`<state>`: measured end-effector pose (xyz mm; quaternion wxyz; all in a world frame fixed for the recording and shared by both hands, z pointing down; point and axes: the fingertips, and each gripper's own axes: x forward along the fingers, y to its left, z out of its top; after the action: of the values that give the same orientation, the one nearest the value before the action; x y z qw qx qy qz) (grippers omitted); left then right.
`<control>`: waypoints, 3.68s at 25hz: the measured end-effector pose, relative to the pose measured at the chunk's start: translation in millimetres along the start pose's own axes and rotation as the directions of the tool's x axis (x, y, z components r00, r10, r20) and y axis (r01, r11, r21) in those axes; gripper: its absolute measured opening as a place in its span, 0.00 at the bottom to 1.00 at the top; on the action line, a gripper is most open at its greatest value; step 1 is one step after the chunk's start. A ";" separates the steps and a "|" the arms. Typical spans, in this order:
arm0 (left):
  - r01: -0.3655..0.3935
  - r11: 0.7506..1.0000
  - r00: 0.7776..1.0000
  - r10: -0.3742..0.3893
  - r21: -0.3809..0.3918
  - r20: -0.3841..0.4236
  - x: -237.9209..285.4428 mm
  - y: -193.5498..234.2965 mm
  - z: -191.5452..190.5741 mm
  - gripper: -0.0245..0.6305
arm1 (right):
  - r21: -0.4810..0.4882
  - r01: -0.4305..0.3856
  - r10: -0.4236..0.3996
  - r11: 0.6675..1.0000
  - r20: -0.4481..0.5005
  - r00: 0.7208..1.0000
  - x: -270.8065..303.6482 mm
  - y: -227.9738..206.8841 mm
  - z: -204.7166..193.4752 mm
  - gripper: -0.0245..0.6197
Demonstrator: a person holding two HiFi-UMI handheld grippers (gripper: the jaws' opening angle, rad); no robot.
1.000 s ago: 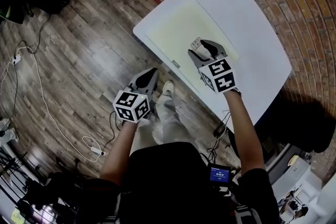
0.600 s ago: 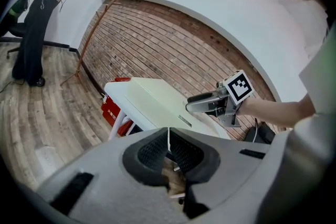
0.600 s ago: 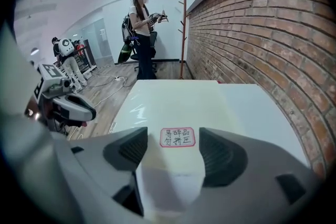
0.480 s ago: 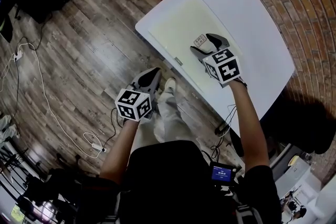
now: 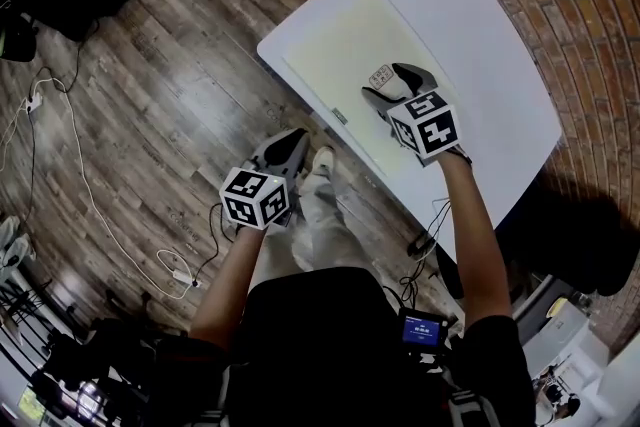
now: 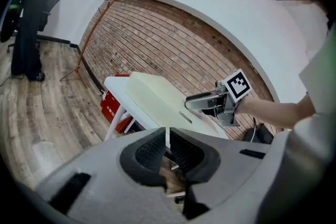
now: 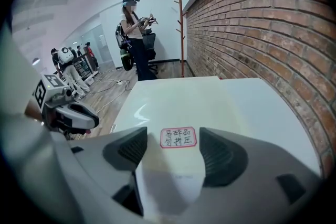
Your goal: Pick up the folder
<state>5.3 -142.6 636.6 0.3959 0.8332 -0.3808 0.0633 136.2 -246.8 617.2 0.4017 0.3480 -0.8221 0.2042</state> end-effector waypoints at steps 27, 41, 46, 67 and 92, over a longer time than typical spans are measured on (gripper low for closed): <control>0.209 0.936 0.978 -0.207 -0.284 0.036 14.6 -13.3 -11.4 0.47 | -0.074 -0.036 0.040 0.997 0.048 0.998 2.6 44.3 3.9 0.48; 0.281 0.821 0.960 -0.242 -0.497 0.143 16.8 0.6 -8.1 0.60 | -0.097 -0.065 0.072 0.993 0.067 0.995 2.9 72.8 6.7 0.48; 0.286 0.801 0.958 -0.235 -0.527 0.163 14.2 4.0 -9.2 0.61 | -0.107 -0.076 0.083 0.991 0.064 0.995 1.4 84.7 6.8 0.48; 0.300 0.749 0.953 -0.212 -0.591 0.215 15.6 11.8 -7.0 0.61 | -0.130 -0.114 0.123 0.985 0.064 0.990 1.8 108.8 1.6 0.48; 0.307 0.709 0.949 -0.182 -0.635 0.256 15.4 18.5 -4.4 0.61 | -0.164 -0.205 0.216 0.965 0.051 0.975 -3.3 146.7 -3.8 0.48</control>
<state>4.2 -155.8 657.1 0.6376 0.6812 -0.2968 -0.2033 31.6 -144.2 608.5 0.3754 0.2324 -0.8814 0.1679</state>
